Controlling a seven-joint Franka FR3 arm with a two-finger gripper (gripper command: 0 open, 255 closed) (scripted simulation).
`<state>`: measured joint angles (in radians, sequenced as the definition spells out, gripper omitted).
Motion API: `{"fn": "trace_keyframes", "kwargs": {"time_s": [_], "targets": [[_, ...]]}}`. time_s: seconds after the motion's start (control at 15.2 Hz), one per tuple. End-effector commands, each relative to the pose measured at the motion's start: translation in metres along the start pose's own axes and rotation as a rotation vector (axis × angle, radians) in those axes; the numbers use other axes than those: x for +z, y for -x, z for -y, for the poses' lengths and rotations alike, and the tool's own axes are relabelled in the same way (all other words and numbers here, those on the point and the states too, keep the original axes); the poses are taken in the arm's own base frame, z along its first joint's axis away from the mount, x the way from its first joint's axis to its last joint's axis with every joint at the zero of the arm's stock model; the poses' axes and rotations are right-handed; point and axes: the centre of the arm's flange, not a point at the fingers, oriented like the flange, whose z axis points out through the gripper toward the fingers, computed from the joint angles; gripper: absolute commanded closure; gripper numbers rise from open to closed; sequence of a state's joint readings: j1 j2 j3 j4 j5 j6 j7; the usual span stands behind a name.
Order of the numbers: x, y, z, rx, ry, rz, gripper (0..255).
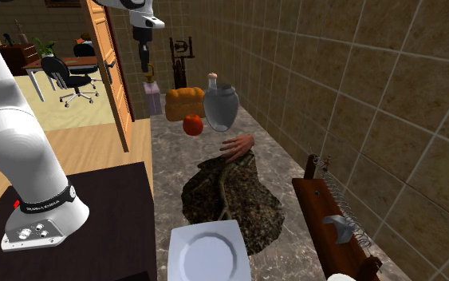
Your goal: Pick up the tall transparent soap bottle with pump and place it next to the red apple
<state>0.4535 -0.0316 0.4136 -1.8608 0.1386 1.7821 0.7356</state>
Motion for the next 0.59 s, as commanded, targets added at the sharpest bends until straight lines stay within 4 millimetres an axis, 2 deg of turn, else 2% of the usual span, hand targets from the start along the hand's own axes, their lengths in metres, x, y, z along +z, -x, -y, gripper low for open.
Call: {"fn": "trace_keyframes", "kwargs": {"time_s": [0.0,0.53], "targets": [[0.010,-0.001,-0.001,0.000,-0.001,-0.001,255],[0.052,-0.006,-0.003,0.000,-0.001,-0.001,255]]}}
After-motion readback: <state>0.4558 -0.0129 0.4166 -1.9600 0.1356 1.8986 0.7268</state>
